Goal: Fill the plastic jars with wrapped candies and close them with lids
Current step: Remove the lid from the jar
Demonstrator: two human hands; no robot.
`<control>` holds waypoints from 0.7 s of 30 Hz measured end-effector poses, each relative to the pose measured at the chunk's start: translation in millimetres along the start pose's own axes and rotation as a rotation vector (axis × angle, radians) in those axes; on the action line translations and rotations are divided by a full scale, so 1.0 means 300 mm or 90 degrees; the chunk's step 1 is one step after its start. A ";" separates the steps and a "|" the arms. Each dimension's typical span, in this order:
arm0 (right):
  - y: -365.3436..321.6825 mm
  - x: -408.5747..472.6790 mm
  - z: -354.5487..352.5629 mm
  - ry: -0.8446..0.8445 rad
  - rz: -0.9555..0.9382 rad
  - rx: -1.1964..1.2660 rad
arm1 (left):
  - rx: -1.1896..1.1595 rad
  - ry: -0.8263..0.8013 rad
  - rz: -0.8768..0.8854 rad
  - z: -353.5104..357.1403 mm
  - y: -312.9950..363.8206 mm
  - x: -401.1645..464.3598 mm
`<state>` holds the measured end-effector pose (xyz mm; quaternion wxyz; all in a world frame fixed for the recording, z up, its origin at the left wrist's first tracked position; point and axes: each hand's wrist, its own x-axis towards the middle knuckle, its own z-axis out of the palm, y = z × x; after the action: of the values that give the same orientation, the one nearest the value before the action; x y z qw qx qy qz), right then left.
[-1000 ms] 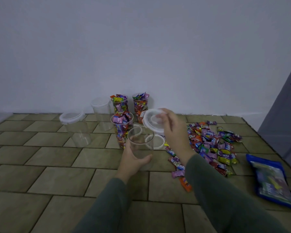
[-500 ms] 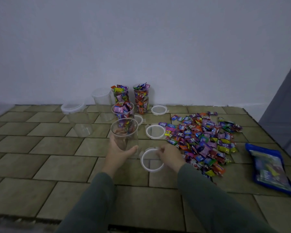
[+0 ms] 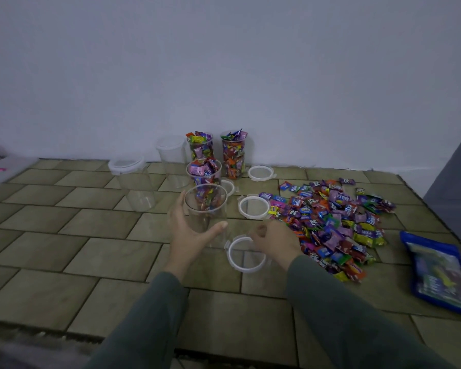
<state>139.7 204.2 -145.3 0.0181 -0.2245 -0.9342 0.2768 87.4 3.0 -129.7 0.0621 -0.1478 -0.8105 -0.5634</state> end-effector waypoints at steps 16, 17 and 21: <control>0.162 0.059 -0.190 0.122 -0.075 0.117 | 0.099 -0.236 0.128 0.386 0.293 0.047; 0.179 0.069 -0.200 0.131 -0.074 0.123 | 0.093 -0.277 0.050 0.429 0.271 0.049; 0.252 0.128 -0.225 0.172 -0.071 0.116 | 0.109 -0.305 -0.017 0.597 0.192 0.058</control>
<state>146.9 311.3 -131.5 0.1792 -0.2051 -0.9052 0.3262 100.4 191.2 -137.5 -0.1269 -0.2605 -0.8487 -0.4424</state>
